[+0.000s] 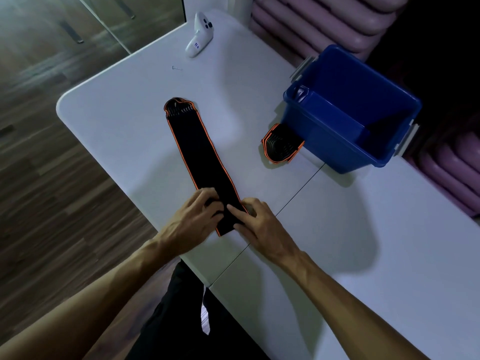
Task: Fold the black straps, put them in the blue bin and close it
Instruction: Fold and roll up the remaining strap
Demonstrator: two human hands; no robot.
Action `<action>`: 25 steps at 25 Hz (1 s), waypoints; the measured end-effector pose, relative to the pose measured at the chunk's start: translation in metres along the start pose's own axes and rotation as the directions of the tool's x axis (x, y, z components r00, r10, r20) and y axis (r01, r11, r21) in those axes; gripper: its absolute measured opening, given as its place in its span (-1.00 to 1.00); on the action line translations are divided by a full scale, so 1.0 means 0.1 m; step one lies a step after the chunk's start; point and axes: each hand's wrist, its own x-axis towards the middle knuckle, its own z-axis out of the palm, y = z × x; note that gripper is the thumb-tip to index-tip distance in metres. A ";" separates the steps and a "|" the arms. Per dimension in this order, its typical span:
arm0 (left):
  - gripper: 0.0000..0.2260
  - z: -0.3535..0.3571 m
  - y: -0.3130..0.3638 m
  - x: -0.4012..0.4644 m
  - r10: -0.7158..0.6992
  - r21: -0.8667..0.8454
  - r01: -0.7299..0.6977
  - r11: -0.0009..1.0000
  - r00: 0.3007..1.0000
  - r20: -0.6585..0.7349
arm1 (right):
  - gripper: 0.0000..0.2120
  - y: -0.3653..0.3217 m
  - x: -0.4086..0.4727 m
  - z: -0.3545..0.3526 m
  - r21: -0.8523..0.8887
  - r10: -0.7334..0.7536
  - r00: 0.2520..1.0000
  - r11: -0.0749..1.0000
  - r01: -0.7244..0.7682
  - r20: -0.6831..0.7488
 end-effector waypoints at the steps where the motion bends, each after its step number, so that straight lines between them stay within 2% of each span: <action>1: -0.74 0.00 0.06 -0.11 0.009 0.020 -0.009 1.000 1.000 0.021 | -0.57 0.00 0.00 0.01 0.023 0.007 1.000 1.000 -0.007 0.002; 4: -0.52 0.08 0.16 -0.34 -0.060 0.102 0.047 0.994 0.990 0.127 | -0.51 0.03 0.00 -0.02 -0.026 -0.049 0.998 0.998 0.050 0.040; 6: -0.59 0.14 0.17 -0.32 -0.060 0.157 0.045 0.987 0.994 0.093 | -0.45 0.13 0.05 -0.11 -0.168 -0.150 0.985 0.972 0.163 0.085; 8: -0.73 0.16 0.18 -0.26 -0.013 0.199 0.015 0.980 1.000 -0.014 | -0.43 0.22 0.14 -0.18 -0.308 -0.266 0.955 0.904 0.295 0.132; 10: -0.78 0.17 0.22 -0.23 0.005 0.225 0.012 0.974 0.997 -0.075 | -0.46 0.28 0.21 -0.22 -0.382 -0.376 0.911 0.827 0.412 0.169; 13: -0.77 0.17 0.27 -0.25 -0.067 0.217 0.085 0.973 0.994 -0.088 | -0.52 0.34 0.27 -0.25 -0.389 -0.469 0.858 0.765 0.512 0.209; 17: -0.64 0.17 0.27 -0.26 -0.103 0.230 0.111 0.967 0.994 -0.047 | -0.58 0.40 0.30 -0.25 -0.330 -0.507 0.840 0.772 0.543 0.196; 22: -0.78 0.20 0.25 -0.17 -0.032 0.285 0.060 0.957 0.994 -0.104 | -0.59 0.42 0.34 -0.25 -0.308 -0.551 0.810 0.750 0.586 0.200; 25: -0.79 0.17 0.22 -0.15 -0.026 0.268 0.056 0.962 0.993 -0.116 | -0.68 0.40 0.37 -0.25 -0.359 -0.585 0.792 0.711 0.605 0.177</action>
